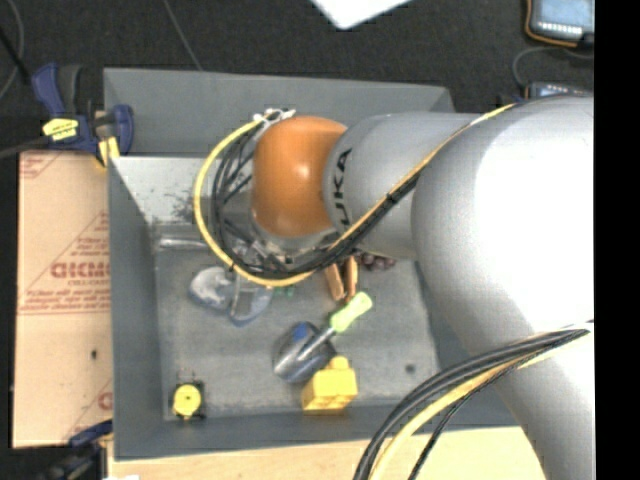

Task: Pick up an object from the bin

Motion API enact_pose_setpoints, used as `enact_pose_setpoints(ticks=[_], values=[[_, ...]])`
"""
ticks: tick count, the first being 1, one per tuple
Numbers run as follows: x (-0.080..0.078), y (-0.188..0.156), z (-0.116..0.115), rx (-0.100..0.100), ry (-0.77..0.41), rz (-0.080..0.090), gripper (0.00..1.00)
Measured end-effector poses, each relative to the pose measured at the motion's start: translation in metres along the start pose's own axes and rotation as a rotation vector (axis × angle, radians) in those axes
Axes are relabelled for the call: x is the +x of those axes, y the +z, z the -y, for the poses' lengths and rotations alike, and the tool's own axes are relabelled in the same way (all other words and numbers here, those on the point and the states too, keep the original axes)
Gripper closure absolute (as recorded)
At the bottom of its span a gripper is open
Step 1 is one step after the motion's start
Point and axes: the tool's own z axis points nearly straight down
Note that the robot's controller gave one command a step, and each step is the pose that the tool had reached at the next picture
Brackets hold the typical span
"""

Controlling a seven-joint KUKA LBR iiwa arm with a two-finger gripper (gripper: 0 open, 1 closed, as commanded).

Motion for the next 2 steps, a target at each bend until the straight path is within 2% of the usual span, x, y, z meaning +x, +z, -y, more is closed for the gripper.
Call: enact_pose_setpoints(ticks=[1, 2], values=[[0.000, 0.000, 0.000, 0.000, 0.001, 0.000, 1.00], [-0.010, -0.142, 0.008, 0.000, -0.022, 0.006, 1.00]])
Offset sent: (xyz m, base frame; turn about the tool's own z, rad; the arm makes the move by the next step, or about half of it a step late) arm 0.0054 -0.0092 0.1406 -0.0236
